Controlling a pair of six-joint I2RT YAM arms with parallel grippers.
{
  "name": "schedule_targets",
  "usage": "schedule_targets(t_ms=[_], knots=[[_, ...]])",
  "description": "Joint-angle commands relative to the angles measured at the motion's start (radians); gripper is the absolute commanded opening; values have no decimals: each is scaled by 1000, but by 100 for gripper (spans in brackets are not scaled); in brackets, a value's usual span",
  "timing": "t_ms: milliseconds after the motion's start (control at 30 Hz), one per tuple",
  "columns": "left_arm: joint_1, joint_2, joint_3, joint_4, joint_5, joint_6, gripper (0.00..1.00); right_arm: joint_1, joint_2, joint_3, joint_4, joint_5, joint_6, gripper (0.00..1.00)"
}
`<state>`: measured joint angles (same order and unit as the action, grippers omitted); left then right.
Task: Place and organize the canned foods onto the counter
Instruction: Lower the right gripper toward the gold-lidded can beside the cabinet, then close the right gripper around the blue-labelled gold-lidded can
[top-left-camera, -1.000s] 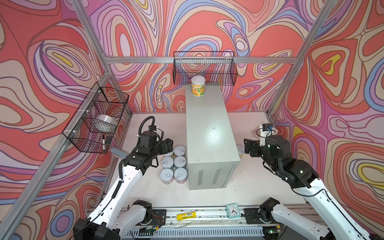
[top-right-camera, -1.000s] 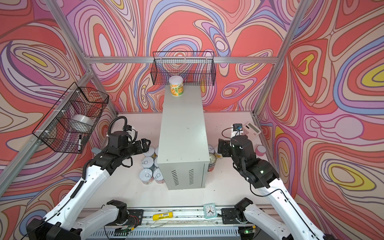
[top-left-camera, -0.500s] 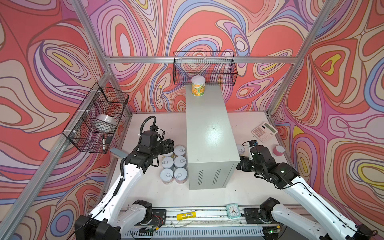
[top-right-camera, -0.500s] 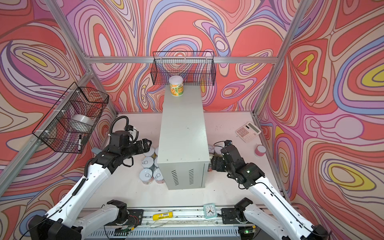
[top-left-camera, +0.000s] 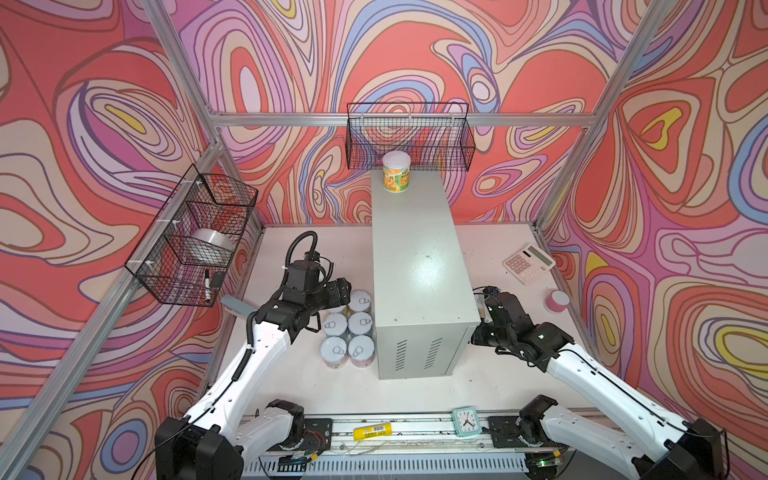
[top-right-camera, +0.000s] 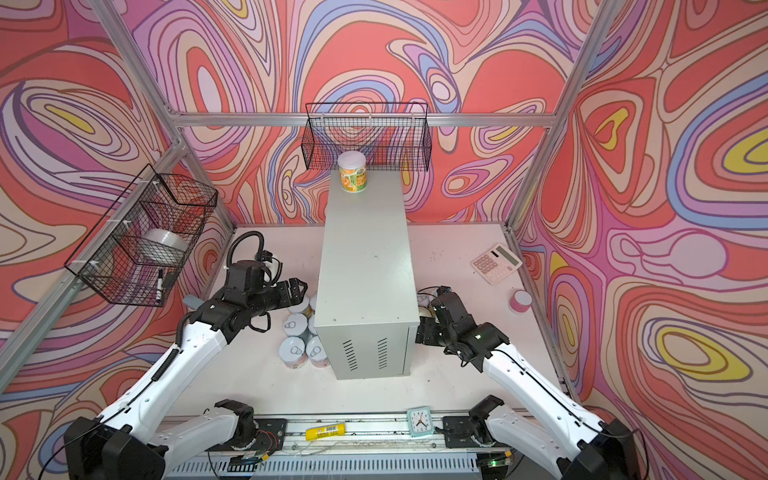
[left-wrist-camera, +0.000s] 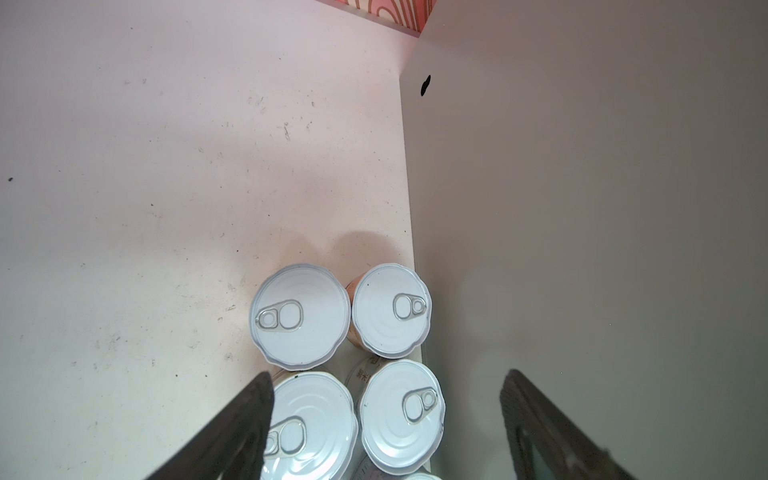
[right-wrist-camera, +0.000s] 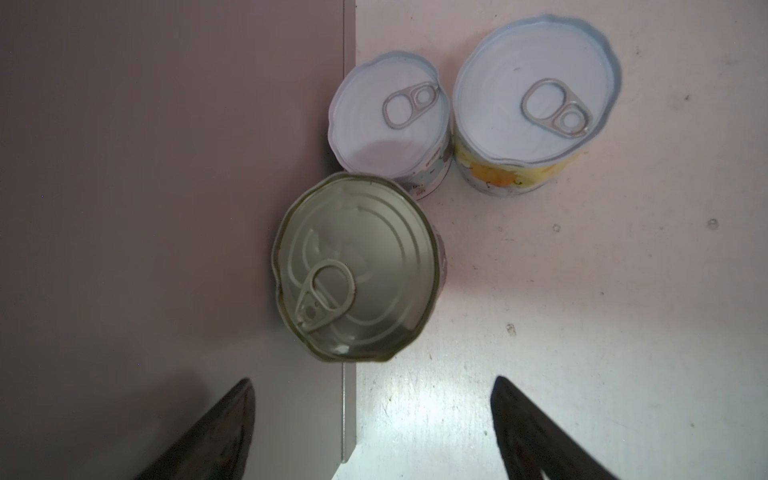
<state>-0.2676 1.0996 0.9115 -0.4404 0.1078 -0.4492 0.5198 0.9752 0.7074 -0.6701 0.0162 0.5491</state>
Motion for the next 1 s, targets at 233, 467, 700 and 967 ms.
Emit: schedule_targets(t_ms=[233,467,700,967], knots=[[-4,28,15,34,18,-7,85,39,113,10,130,46,-29,92],[-4,31,15,38,17,-6,85,39,187,2,212,68,-36,93],[-4,35,13,41,25,-8,85,39,236,4,294,124,-30,93],[-4,31,10,42,27,-10,85,38,295,35,248,258,10,93]])
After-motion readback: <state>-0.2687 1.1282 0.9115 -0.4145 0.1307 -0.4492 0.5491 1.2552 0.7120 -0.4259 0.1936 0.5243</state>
